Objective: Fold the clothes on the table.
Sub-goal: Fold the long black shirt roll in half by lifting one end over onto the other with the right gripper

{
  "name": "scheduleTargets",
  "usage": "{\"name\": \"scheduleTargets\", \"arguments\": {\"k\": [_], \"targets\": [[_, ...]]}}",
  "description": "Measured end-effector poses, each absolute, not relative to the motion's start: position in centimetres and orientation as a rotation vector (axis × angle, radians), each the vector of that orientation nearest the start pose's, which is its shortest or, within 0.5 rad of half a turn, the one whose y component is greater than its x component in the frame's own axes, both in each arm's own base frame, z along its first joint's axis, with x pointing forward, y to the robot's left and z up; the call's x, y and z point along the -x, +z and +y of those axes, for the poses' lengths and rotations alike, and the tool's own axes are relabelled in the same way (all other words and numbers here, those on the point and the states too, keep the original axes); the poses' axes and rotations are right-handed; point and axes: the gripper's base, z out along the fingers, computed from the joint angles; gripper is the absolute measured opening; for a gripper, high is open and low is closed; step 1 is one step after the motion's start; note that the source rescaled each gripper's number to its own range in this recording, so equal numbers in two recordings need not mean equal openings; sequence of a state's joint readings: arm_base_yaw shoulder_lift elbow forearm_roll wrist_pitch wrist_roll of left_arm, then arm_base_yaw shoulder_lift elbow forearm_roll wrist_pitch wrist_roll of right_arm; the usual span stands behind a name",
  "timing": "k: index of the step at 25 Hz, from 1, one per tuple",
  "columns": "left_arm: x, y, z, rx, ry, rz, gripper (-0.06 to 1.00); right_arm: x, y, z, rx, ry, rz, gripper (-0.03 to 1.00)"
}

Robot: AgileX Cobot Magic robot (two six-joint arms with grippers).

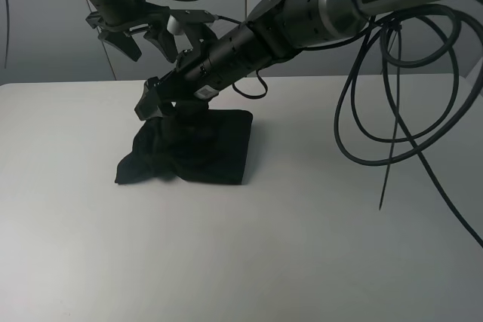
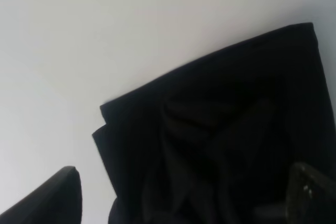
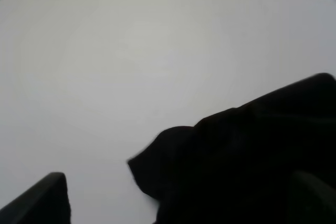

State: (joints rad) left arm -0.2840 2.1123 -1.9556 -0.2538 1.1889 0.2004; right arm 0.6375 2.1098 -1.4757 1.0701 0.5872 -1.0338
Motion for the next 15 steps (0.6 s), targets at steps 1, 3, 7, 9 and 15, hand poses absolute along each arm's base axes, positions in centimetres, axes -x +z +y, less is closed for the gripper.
{"name": "scheduleTargets", "arguments": {"k": [1,3,7,9,15], "targets": [[-43.3,27.3,-14.6,-0.589,-0.371,2.738,1.0,-34.1,18.0,30.1,1.044,0.839,2.244,0.89],[-42.9,28.8,-13.6,-0.582,-0.364,2.715,1.0,-34.1,19.0,28.6,1.03,0.783,2.262,0.89],[-41.2,30.8,-11.4,-0.549,-0.346,2.696,1.0,-33.7,20.3,25.2,0.977,0.698,2.291,0.89],[-39.6,30.9,-10.5,-0.521,-0.338,2.696,1.0,-33.3,20.6,23.5,0.93,0.68,2.324,0.89],[-32.2,32.4,-7.7,-0.415,-0.285,2.579,1.0,-32.7,20.2,20.9,0.934,0.616,2.382,1.0]]}}
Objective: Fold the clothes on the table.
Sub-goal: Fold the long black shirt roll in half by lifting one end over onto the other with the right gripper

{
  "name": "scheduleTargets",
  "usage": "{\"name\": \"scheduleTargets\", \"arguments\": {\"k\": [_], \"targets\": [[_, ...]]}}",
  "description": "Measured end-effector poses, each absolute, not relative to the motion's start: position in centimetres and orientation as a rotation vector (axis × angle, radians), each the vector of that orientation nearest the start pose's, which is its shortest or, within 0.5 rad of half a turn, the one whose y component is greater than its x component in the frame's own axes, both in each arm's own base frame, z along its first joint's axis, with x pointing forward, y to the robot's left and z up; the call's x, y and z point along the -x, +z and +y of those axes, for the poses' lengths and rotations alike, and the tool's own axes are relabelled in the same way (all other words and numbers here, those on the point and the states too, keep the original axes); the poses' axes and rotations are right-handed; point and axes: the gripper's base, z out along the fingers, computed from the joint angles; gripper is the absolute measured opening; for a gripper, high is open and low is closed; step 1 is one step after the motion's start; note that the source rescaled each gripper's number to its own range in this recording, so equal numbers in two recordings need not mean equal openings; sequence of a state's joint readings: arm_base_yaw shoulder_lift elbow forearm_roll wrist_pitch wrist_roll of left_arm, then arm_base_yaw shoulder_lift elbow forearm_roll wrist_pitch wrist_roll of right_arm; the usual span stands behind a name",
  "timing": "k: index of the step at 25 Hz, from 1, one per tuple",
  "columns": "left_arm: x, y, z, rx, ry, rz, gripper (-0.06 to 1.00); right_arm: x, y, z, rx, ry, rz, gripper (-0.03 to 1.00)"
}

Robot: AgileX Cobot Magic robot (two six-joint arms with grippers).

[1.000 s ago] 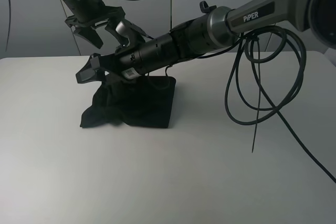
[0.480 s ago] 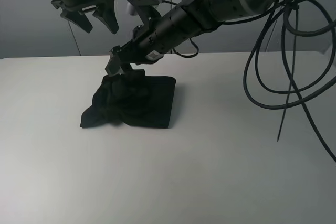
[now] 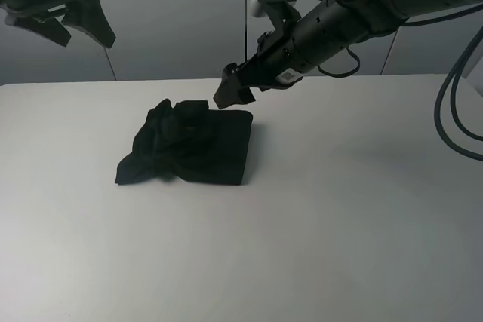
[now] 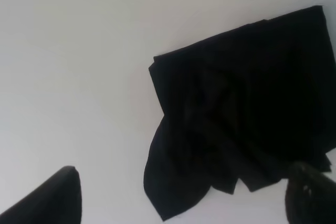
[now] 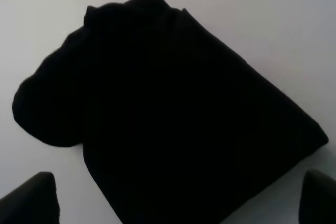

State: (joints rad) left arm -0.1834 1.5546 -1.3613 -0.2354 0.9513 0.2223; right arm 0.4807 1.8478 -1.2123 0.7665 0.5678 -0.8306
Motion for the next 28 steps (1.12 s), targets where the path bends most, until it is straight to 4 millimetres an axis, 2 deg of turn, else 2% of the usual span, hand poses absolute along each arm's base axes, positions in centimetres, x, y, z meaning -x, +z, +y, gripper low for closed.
{"name": "scheduleTargets", "arguments": {"k": [4,8,12,15,17,19,24,28], "targets": [[-25.8,35.0,-5.7,-0.364,-0.179,2.484,1.0,-32.4,20.0,20.9,0.994,0.597,2.389,1.0],[-19.7,36.5,-3.5,-0.29,-0.04,2.433,1.0,-32.0,19.9,21.0,1.052,0.619,2.407,1.0],[-13.7,36.1,-1.6,-0.241,0.059,2.421,1.0,-31.7,19.8,21.0,1.115,0.629,2.401,1.0],[-10.1,35.4,-0.7,-0.196,0.079,2.385,1.0,-31.6,19.8,21.0,1.143,0.628,2.389,1.0],[-8.5,35.1,-0.4,-0.167,0.07,2.364,1.0,-31.5,19.0,21.3,1.163,0.631,2.403,1.0],[-7.8,34.8,-0.2,-0.15,0.076,2.379,1.0,-31.3,17.7,22.4,1.208,0.641,2.422,1.0],[-8.0,34.1,-0.1,-0.112,0.077,2.428,1.0,-31.3,15.5,25.9,1.299,0.697,2.452,1.0],[-8.0,32.2,-0.1,-0.092,0.083,2.51,1.0,-32.0,14.3,27.7,1.275,0.762,2.528,1.0]]}}
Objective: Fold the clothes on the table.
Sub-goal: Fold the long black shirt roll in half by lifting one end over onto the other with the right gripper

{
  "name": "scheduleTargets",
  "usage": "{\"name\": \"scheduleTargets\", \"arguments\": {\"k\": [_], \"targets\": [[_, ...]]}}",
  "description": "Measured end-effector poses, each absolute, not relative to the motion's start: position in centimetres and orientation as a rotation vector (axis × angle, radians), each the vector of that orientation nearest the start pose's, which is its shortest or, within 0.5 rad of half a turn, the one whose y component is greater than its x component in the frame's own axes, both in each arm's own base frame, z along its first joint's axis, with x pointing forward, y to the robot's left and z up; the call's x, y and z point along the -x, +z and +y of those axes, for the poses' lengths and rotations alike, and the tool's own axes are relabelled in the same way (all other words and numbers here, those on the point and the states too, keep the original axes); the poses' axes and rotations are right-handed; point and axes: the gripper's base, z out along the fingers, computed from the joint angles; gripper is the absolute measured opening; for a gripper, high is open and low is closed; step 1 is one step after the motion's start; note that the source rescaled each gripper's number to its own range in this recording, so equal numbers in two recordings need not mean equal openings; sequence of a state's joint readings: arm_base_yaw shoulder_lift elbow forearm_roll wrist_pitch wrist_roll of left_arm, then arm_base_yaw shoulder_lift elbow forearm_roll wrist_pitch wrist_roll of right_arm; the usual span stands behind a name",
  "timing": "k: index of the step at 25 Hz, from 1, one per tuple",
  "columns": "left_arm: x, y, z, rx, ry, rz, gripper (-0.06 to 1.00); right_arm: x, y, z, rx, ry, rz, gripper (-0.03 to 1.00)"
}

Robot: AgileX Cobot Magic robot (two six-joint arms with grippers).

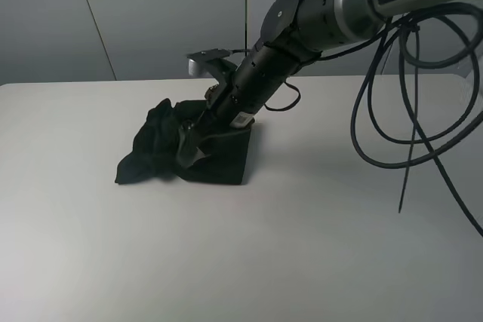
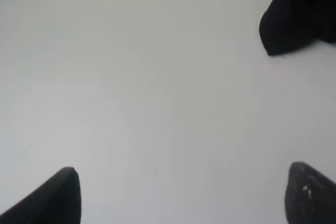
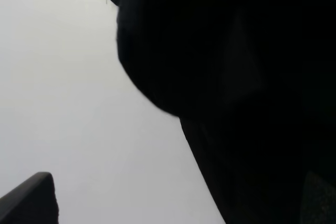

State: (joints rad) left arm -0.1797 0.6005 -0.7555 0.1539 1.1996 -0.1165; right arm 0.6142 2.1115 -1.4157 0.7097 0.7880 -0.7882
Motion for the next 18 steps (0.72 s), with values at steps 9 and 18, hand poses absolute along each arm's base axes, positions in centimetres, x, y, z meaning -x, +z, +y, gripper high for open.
{"name": "scheduleTargets", "arguments": {"k": [9,18], "targets": [[-6.9,30.6,-0.1,-0.078,0.058,2.55,1.0,-33.5,13.9,30.0,1.249,0.799,2.524,1.0],[-2.4,31.7,0.6,-0.051,-0.001,2.314,1.0,-35.5,13.8,32.4,1.218,0.863,2.465,1.0]]}}
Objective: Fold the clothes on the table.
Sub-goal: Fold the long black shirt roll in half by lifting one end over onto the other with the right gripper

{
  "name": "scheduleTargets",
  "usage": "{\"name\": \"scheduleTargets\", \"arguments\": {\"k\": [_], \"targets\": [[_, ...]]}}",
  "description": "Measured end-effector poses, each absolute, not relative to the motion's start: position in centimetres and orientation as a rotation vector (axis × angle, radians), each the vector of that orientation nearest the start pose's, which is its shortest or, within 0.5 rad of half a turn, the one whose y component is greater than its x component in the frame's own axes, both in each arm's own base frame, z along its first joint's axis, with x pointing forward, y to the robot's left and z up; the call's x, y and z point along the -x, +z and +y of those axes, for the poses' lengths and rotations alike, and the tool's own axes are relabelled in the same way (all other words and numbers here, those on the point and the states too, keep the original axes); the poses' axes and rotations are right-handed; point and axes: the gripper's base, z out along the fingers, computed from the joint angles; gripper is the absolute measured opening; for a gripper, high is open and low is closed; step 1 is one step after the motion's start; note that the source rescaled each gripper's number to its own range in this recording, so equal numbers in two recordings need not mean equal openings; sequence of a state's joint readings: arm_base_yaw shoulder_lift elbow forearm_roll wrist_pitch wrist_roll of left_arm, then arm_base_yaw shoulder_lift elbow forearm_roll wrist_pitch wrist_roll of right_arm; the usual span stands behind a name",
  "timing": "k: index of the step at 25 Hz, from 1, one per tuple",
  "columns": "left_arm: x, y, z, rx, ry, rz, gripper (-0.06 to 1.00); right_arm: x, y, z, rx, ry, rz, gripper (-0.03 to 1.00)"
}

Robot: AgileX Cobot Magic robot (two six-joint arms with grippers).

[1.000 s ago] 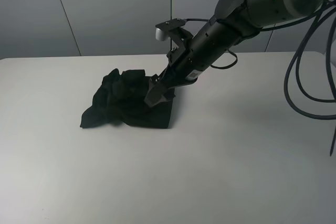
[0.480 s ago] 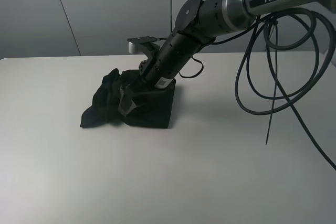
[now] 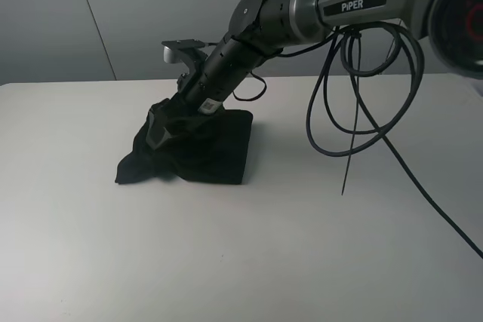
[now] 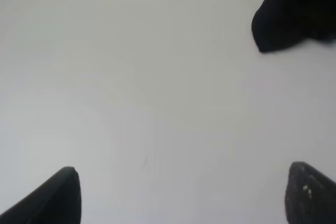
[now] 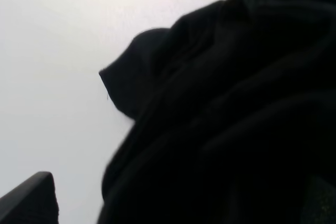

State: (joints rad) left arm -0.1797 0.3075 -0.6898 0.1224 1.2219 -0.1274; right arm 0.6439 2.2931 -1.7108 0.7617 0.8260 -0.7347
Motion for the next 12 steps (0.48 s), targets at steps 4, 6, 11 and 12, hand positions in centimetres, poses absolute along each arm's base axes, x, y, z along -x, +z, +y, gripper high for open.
{"name": "scheduleTargets", "arguments": {"k": [4,6,11,12], "targets": [[-0.7,31.8,0.7,-0.045,-0.044,2.232,1.0,-35.1,14.1,35.1,1.25,0.912,2.4,1.0],[-0.3,31.8,0.8,-0.044,-0.052,2.214,1.0,-34.5,14.3,36.8,1.294,0.924,2.358,1.0],[-0.2,31.7,0.7,-0.045,-0.059,2.215,1.0,-33.0,14.1,39.8,1.363,0.944,2.295,1.0],[-0.3,31.4,0.7,-0.046,-0.059,2.22,1.0,-32.8,14.0,40.3,1.37,0.946,2.283,1.0]]}}
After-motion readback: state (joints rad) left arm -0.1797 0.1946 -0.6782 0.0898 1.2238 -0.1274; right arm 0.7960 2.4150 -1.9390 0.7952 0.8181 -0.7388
